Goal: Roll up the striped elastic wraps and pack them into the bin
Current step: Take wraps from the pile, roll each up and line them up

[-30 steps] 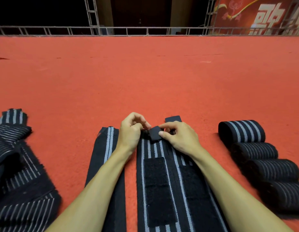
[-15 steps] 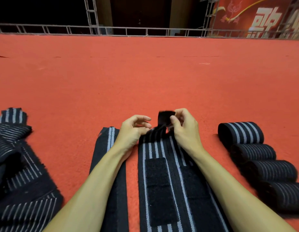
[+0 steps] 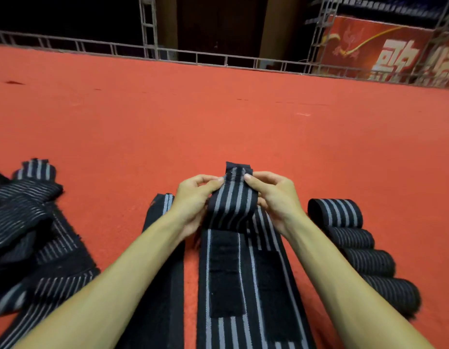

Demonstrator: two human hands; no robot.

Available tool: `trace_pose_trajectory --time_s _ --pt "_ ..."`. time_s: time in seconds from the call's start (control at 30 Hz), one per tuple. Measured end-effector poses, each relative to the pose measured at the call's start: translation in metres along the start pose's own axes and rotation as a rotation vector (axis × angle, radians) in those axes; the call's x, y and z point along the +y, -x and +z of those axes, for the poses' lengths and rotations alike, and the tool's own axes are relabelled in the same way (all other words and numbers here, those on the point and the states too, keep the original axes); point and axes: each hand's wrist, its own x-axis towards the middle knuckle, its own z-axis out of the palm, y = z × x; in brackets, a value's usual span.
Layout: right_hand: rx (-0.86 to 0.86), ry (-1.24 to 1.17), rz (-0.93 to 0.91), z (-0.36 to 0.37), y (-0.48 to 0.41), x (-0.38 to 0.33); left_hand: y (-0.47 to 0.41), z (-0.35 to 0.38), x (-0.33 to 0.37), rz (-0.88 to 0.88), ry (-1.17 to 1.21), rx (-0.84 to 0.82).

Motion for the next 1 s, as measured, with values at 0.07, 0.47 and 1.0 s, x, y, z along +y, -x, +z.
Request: trace_pose_trajectory --time_s 0.07,0.47,1.0 --pt "-0.036 -0.083 0.004 -0.005 0.005 -0.018 0.011 0.007 0.018 -0.123 0.136 -0.133" --pt "0.28 0.524 -0.007 -0.062 -0.017 0.057 -0.008 0.034 -0.054 0.089 -0.704 0.027" --pt "0.198 0.659 -0.15 -0.058 -0.043 0.069 -0.025 0.035 -0.076 0.218 -1.004 0.158"
